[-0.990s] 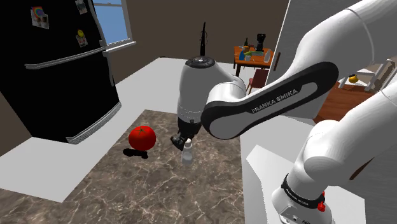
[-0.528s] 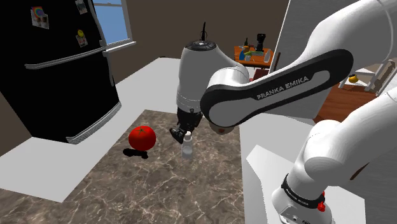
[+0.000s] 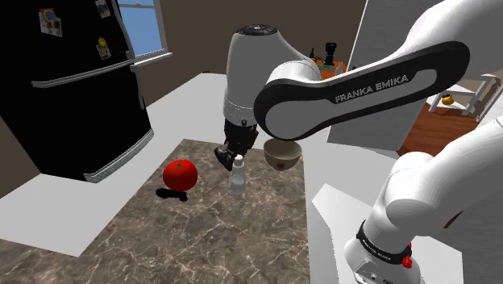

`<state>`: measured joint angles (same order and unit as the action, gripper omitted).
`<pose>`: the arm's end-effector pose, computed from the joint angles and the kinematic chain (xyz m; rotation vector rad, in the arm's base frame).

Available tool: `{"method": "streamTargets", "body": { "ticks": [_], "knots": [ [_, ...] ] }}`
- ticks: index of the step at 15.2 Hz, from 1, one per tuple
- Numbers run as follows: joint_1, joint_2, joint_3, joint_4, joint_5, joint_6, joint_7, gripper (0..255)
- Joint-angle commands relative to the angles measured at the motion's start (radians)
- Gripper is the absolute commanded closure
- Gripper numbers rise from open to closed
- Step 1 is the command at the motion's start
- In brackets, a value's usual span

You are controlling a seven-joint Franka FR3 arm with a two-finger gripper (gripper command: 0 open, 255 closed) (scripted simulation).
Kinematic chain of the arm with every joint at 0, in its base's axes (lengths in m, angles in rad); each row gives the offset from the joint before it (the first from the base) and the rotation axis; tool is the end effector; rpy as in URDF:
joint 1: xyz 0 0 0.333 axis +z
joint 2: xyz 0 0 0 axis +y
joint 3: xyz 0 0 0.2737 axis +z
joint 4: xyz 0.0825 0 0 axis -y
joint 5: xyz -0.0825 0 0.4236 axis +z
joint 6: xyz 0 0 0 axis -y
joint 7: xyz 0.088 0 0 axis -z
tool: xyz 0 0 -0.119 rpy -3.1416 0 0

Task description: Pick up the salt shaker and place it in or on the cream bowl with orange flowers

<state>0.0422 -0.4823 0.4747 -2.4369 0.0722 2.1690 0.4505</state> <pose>0.4237 0.2375 0.4092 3.0644 0.0021 0.3381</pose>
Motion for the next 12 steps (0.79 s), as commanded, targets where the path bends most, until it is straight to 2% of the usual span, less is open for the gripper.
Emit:
{"method": "streamTargets", "body": {
  "ticks": [1, 9, 12],
  "knots": [
    [0.001, -0.007, -0.005, 0.024, 0.000, -0.031, -0.004, 255],
    [0.000, -0.026, -0.024, 0.111, 0.000, -0.136, -0.018, 255],
    [-0.012, -0.070, -0.094, 0.073, -0.004, -0.141, -0.099, 255]
  ]
}}
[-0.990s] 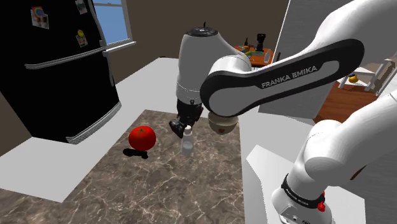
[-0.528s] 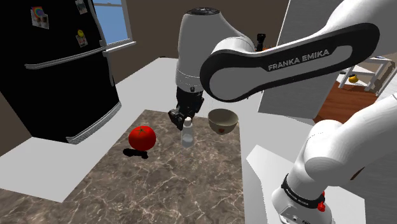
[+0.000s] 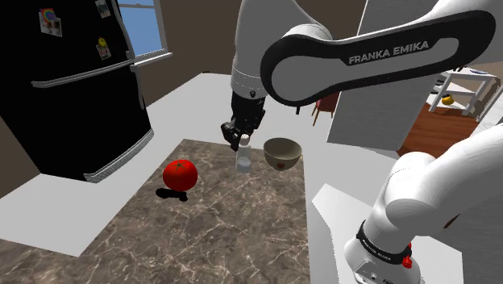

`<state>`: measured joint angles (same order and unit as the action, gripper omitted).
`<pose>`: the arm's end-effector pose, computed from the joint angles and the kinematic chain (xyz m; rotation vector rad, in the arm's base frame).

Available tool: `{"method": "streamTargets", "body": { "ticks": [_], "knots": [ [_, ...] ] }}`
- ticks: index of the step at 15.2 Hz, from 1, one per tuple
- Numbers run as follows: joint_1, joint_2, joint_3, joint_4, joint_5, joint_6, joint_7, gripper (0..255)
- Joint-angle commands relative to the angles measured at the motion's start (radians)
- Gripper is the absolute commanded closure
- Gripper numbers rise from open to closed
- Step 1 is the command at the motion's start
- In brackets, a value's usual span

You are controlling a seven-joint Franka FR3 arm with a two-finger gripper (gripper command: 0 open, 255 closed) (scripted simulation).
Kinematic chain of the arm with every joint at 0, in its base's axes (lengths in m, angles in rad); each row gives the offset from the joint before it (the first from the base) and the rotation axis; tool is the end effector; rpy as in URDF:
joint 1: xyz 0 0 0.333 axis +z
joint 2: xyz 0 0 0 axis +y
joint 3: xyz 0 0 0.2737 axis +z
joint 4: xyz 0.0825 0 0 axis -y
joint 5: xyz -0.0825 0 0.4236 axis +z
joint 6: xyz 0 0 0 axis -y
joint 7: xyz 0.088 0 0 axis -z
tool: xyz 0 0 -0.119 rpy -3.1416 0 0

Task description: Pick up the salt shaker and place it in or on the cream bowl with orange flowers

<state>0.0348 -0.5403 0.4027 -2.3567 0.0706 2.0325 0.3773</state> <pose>0.4304 0.2099 0.4690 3.0640 0.0006 0.3378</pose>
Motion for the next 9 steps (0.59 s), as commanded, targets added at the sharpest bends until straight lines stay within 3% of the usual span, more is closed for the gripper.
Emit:
{"method": "streamTargets", "body": {
  "ticks": [1, 9],
  "knots": [
    [-0.009, -0.024, -0.044, -0.017, -0.005, -0.006, -0.052, 255],
    [-0.066, -0.080, -0.222, -0.059, -0.050, -0.019, -0.258, 255]
  ]
}}
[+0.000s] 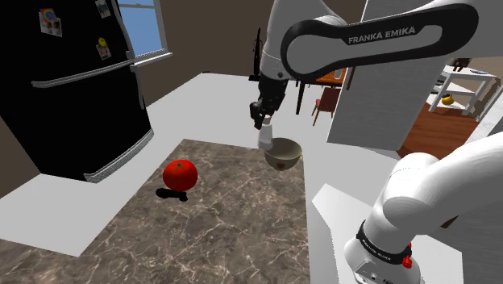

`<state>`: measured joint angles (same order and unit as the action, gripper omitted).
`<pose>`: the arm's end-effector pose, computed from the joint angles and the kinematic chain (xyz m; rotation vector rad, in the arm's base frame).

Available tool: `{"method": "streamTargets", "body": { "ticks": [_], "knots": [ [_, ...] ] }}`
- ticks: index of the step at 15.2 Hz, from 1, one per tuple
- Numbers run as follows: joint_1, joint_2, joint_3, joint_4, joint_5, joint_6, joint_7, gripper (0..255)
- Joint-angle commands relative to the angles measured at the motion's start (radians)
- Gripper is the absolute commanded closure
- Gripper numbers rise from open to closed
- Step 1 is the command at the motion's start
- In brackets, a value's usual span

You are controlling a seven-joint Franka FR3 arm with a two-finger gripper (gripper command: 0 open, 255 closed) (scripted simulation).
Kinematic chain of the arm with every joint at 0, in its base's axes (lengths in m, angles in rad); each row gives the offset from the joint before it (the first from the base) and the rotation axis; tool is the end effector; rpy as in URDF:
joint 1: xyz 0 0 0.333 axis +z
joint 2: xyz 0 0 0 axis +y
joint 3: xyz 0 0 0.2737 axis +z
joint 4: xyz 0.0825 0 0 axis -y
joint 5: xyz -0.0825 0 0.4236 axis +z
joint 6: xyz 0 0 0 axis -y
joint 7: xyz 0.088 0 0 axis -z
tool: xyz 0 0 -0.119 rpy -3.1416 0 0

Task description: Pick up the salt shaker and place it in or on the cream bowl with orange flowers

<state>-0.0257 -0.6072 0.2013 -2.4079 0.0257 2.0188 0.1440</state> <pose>0.4488 0.0830 0.4860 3.0640 -0.0006 0.3375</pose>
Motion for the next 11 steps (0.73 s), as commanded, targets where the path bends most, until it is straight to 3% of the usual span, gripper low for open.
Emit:
{"method": "streamTargets", "body": {
  "ticks": [1, 11],
  "knots": [
    [-0.014, -0.015, -0.042, -0.008, -0.012, -0.006, -0.050, 255],
    [-0.097, 0.033, -0.246, 0.053, -0.077, -0.012, -0.291, 255]
  ]
}}
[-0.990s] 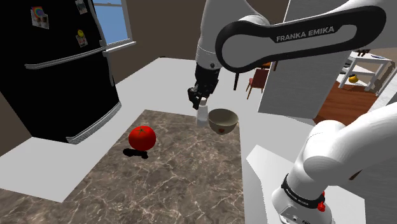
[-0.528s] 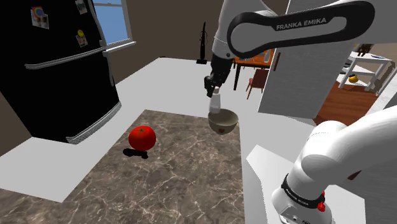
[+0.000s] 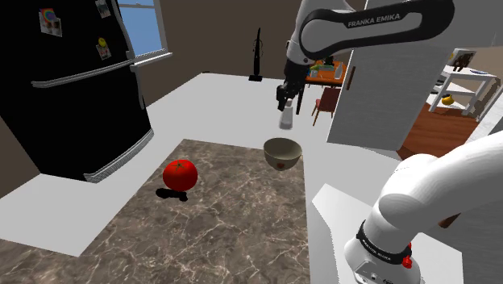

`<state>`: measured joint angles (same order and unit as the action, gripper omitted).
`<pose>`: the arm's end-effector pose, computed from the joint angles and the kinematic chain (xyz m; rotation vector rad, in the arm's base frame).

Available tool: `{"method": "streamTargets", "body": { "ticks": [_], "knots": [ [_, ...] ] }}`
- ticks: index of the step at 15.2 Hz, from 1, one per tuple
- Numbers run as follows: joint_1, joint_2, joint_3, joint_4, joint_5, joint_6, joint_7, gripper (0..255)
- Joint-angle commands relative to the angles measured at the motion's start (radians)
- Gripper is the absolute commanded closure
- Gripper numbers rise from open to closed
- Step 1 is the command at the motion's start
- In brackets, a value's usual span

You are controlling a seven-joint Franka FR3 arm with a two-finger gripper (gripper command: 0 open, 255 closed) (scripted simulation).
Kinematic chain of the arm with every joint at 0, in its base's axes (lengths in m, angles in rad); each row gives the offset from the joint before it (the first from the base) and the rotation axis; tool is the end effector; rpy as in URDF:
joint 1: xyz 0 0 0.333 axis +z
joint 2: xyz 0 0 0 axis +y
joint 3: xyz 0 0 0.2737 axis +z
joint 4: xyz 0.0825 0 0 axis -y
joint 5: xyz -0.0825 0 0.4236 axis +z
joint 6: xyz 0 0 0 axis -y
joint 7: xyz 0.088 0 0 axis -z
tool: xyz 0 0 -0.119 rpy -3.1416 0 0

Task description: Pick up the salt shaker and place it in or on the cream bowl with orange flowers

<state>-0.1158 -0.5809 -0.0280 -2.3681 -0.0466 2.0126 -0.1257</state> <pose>0.4573 -0.0700 0.5003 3.0648 -0.0001 0.3378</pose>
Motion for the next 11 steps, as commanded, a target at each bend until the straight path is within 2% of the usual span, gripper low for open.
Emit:
{"method": "streamTargets", "body": {
  "ticks": [1, 11],
  "knots": [
    [-0.006, 0.007, -0.017, 0.000, -0.005, 0.008, -0.021, 255],
    [-0.008, 0.021, -0.020, -0.125, -0.009, 0.146, -0.018, 255]
  ]
}}
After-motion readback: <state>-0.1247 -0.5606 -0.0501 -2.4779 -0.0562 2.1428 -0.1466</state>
